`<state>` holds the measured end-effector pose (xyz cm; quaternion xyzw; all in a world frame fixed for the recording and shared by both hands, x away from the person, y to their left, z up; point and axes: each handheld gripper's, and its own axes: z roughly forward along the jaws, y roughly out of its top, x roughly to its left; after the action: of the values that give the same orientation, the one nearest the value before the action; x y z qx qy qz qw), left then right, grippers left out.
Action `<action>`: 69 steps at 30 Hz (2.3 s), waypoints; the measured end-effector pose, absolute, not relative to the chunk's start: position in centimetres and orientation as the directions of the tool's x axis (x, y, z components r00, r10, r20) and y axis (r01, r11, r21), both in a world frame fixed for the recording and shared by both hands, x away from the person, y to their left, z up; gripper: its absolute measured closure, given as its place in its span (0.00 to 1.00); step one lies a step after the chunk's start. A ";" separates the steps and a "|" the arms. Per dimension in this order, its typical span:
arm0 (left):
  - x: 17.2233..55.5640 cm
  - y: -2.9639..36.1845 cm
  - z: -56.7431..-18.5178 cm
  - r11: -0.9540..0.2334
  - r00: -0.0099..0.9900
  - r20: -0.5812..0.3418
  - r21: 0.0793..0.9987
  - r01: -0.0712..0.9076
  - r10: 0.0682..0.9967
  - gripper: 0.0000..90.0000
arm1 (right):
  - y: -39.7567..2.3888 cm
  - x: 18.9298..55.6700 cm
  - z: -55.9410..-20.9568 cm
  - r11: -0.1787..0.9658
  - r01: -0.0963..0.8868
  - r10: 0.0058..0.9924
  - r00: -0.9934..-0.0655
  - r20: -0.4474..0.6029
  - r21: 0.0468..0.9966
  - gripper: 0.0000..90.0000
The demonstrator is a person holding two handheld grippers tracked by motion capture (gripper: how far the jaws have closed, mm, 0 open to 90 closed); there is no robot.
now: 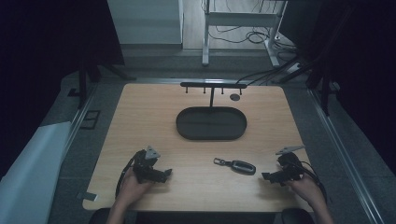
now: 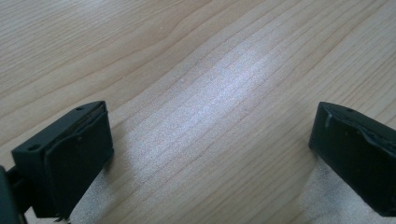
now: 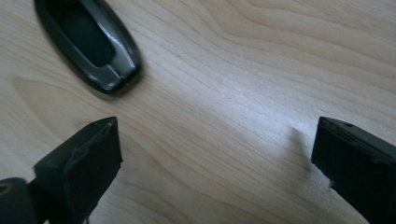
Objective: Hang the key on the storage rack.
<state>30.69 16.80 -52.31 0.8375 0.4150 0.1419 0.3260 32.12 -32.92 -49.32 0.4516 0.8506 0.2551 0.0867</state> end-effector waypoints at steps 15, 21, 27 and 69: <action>30.7 16.8 -52.3 -0.444 0.616 -0.033 0.662 0.603 0.787 0.00 | -29.3 33.5 -48.1 0.651 0.669 0.713 -0.701 0.011 0.359 0.09; 30.7 16.8 -52.3 -0.445 0.616 -0.032 0.662 0.603 0.787 0.00 | -27.8 34.3 -47.6 0.712 0.638 0.659 -0.751 0.035 0.295 0.11; 30.7 16.8 -52.3 -0.444 0.616 -0.033 0.662 0.604 0.787 0.00 | -25.9 34.9 -47.4 0.776 0.583 0.594 -0.804 0.033 0.241 0.15; 30.7 16.8 -52.3 -0.444 0.615 -0.033 0.662 0.604 0.788 0.00 | -18.1 37.5 -47.8 0.927 0.373 0.373 -0.928 -0.012 0.030 0.53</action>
<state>30.69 16.80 -52.29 0.8379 0.4152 0.1414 0.3250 37.54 -18.06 -47.82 0.1899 0.9817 0.0135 0.0086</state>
